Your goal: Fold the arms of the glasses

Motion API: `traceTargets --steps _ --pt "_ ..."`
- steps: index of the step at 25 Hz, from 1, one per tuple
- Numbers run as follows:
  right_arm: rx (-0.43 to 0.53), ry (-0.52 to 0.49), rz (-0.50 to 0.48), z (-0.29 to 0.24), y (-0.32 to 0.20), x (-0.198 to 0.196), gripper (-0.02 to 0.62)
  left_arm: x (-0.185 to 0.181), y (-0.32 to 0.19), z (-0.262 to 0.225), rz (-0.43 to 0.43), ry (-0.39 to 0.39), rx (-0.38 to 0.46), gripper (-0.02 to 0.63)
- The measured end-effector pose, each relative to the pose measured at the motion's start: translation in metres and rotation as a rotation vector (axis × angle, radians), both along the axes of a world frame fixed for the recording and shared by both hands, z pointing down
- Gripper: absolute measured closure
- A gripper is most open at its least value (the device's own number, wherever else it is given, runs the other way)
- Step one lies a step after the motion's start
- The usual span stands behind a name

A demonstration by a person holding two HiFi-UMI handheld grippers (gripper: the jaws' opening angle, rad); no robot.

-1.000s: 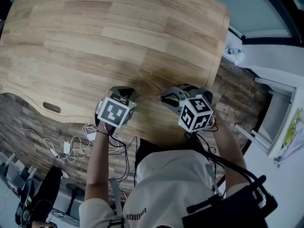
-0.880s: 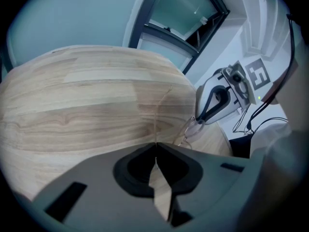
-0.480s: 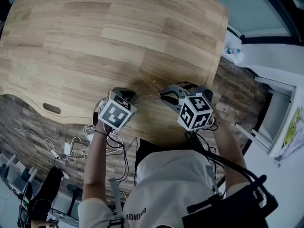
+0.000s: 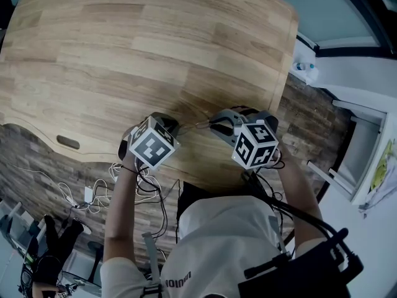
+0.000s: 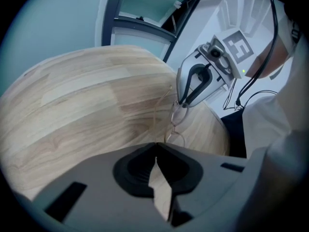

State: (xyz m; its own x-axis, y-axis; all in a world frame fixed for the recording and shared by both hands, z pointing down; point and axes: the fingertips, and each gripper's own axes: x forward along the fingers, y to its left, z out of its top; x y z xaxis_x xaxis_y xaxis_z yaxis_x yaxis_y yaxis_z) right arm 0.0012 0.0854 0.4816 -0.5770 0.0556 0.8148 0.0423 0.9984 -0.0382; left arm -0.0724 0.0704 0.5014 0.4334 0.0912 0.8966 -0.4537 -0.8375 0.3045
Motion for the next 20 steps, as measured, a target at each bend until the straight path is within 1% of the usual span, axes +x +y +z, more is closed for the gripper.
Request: traceTargets --steps 5,8,13,17,20 --pt "-0.014 0.000 -0.003 0.000 0.002 -0.001 0.552 0.001 0.002 -0.002 0.090 -0.005 -0.019 0.581" --pt "-0.025 -0.005 -0.004 -0.001 0.003 -0.002 0.552 0.000 0.003 -0.002 0.118 0.008 -0.040 0.581" --pt "-0.030 -0.010 -0.011 -0.001 0.005 -0.003 0.554 -0.002 0.003 0.001 0.098 0.038 -0.090 0.581" --pt "-0.033 -0.009 -0.019 -0.001 0.007 -0.003 0.555 0.001 0.009 0.001 0.075 0.072 -0.156 0.581" --pt "-0.032 -0.010 -0.021 -0.001 0.008 -0.003 0.557 -0.001 0.012 0.003 0.072 0.078 -0.177 0.580"
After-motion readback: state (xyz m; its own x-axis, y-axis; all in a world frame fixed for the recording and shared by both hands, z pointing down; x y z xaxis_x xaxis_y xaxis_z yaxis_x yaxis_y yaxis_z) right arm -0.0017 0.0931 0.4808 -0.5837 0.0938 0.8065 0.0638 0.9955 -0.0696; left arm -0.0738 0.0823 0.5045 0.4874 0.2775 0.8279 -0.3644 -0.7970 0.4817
